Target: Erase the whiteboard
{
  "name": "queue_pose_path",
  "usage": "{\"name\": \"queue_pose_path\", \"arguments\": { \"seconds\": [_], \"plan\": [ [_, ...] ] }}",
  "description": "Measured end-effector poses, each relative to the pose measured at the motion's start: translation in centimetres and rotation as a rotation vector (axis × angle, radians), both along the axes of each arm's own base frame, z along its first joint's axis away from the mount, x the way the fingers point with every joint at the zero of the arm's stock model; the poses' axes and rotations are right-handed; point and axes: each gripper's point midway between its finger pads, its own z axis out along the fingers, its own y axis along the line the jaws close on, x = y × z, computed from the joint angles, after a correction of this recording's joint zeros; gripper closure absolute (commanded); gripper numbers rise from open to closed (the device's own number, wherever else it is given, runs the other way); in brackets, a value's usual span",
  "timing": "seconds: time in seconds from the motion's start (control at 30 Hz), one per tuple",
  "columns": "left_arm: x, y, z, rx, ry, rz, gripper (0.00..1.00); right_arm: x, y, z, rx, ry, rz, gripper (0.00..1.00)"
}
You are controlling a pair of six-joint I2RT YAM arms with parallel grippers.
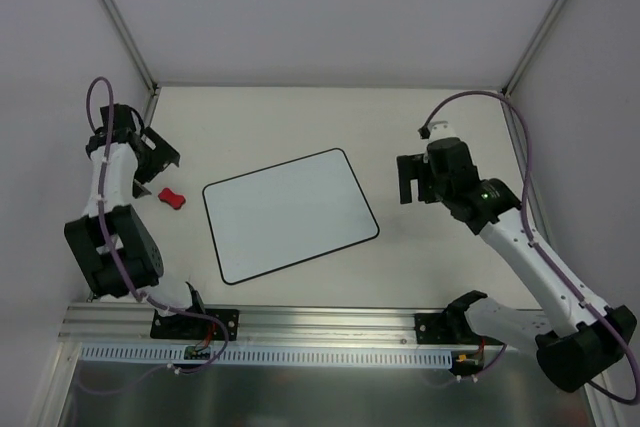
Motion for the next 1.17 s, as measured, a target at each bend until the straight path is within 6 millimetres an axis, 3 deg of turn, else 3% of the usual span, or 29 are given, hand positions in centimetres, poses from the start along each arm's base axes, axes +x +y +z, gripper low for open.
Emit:
{"name": "queue_pose_path", "arguments": {
  "seconds": [0.13, 0.2, 0.3, 0.47, 0.63, 0.77, 0.9, 1.0, 1.17],
  "plan": [
    [-1.4, -1.7, 9.1, 0.082, -0.267, -0.127, 0.01, 1.0, -2.0, 7.7, -0.018, -0.209, -0.047, 0.01],
    [-2.9, -2.7, 13.9, 0.153, -0.416, -0.182, 0.01, 1.0, -3.4, 11.6, -0.034, -0.314, -0.082, 0.01],
    [-5.8, -4.2, 19.4, 0.246, -0.592, -0.242, 0.01, 0.4, -5.8, 17.2, -0.058, -0.457, -0.159, 0.01],
    [-9.9, -6.9, 26.2, 0.363, -0.787, -0.335, 0.01, -0.9, -8.6, 23.3, -0.085, -0.620, -0.236, 0.01],
    [-12.7, -9.4, 32.8, 0.460, -0.938, -0.446, 0.01, -3.2, -10.4, 27.5, -0.089, -0.758, -0.247, 0.01],
    [-14.5, -9.6, 35.9, 0.526, -0.999, -0.449, 0.01, -5.7, -12.1, 30.5, -0.073, -0.876, -0.258, 0.01],
    [-15.1, -9.6, 36.5, 0.539, -1.009, -0.445, 0.01, -7.8, -13.3, 32.5, -0.053, -0.965, -0.274, 0.01],
    [-14.9, -9.6, 36.1, 0.528, -0.991, -0.450, 0.01, -8.3, -13.6, 33.1, -0.047, -0.992, -0.277, 0.01],
    [-14.0, -9.7, 35.8, 0.510, -0.973, -0.466, 0.01, -7.8, -13.2, 32.3, -0.058, -0.976, -0.262, 0.01]
  ]
}}
